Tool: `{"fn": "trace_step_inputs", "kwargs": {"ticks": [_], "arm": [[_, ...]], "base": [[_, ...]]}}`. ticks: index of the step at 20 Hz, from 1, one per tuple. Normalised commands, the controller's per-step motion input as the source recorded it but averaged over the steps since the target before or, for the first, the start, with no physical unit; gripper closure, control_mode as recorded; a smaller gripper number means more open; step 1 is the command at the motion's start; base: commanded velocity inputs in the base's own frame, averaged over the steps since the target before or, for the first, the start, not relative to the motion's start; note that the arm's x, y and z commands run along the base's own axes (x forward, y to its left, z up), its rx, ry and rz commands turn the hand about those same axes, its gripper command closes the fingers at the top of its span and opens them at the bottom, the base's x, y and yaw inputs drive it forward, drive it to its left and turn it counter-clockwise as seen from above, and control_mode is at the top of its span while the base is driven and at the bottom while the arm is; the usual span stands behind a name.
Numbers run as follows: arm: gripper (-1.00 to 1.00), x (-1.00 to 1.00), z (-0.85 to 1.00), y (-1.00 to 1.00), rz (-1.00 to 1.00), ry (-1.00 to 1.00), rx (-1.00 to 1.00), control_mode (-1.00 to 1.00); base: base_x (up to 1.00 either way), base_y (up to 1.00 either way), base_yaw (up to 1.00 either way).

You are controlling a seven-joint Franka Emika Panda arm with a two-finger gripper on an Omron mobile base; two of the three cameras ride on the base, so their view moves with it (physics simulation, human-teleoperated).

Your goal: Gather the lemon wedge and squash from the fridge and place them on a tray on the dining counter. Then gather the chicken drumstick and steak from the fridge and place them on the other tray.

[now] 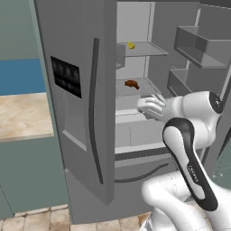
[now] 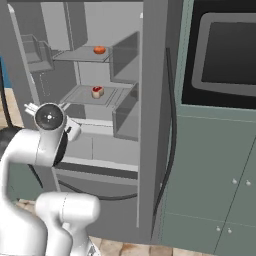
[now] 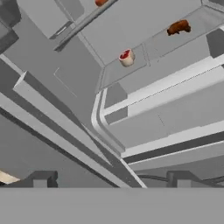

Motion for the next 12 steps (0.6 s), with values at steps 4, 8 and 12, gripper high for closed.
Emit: {"fn": "trace_step_inputs", "kwargs": {"ticks": [4,8,12], "arm": [[-1.00,0.69,-0.11,-0.02,0.06,0.10,0.22,-1.00],[-1.00,0.77,-0.04,0.07,0.01,0.14,0.22,-1.00],[-1.00,0.81,-0.05,0.30,0.06,0.15,0.18,-1.00]], "base": [[0.00,0.00,0.00],[0.00,0.00,0.00],[0.00,0.00,0.00]]}}
